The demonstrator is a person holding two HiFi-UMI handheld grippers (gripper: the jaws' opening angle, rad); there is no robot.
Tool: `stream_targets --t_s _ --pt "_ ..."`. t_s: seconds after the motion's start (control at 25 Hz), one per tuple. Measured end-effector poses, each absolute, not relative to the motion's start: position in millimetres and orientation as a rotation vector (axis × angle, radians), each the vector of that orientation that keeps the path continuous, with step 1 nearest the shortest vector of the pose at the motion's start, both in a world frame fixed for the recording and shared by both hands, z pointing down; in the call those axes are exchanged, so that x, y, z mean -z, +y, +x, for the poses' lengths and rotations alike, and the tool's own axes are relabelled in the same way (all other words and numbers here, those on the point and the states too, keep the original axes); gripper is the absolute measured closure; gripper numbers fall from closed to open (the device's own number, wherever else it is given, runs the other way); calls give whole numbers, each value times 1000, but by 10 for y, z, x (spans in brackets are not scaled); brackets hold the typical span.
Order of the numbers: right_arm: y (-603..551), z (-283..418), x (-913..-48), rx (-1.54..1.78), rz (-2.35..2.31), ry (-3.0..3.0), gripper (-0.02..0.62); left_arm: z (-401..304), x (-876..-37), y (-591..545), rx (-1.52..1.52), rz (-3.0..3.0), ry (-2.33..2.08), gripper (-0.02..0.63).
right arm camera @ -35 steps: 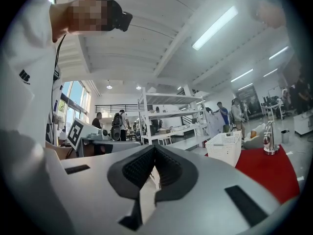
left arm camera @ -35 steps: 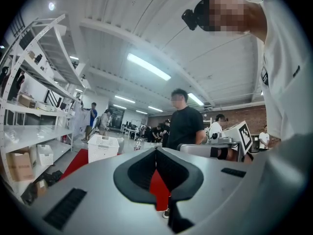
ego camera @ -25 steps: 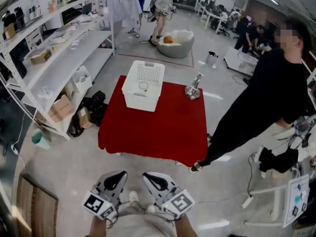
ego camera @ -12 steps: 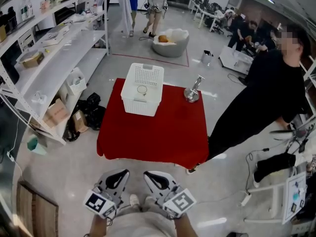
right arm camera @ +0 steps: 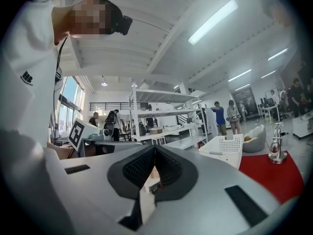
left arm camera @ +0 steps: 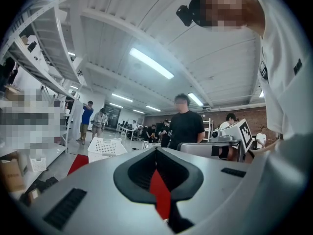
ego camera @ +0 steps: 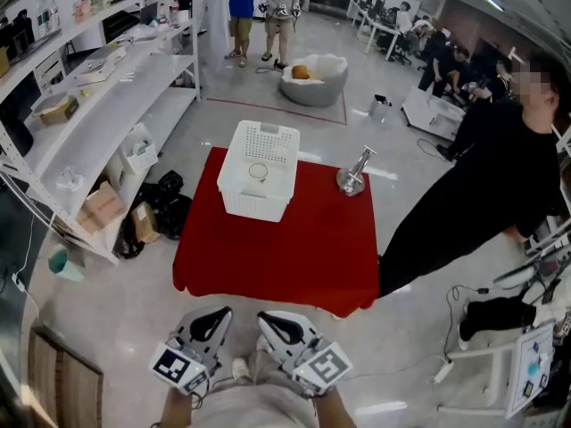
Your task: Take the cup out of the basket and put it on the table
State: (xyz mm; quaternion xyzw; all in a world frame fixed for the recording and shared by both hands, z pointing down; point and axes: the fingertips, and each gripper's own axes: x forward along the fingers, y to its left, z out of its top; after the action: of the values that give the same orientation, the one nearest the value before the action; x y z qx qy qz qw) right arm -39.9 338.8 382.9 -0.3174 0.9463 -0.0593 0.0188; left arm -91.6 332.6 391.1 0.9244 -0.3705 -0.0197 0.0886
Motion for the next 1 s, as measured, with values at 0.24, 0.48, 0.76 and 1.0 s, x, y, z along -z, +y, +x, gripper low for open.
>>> stream_targets --t_s 0.24,0.48,0.76,1.0 --pt "3029 -270 -3864 186 -921 2951 588 -778 -3989 2977 50 2725 -1136 595" --pt "2726 -98 -3783 187 -877 2948 588 -673 -3929 2666 46 2703 -1191 595" --pt "2476 81 -3794 197 -837 2943 588 -500 -3917 2408 29 2702 -1228 595" --pt "2308 159 -3785 203 -810 2942 588 -381 -3911 2230 18 2699 -1237 595"
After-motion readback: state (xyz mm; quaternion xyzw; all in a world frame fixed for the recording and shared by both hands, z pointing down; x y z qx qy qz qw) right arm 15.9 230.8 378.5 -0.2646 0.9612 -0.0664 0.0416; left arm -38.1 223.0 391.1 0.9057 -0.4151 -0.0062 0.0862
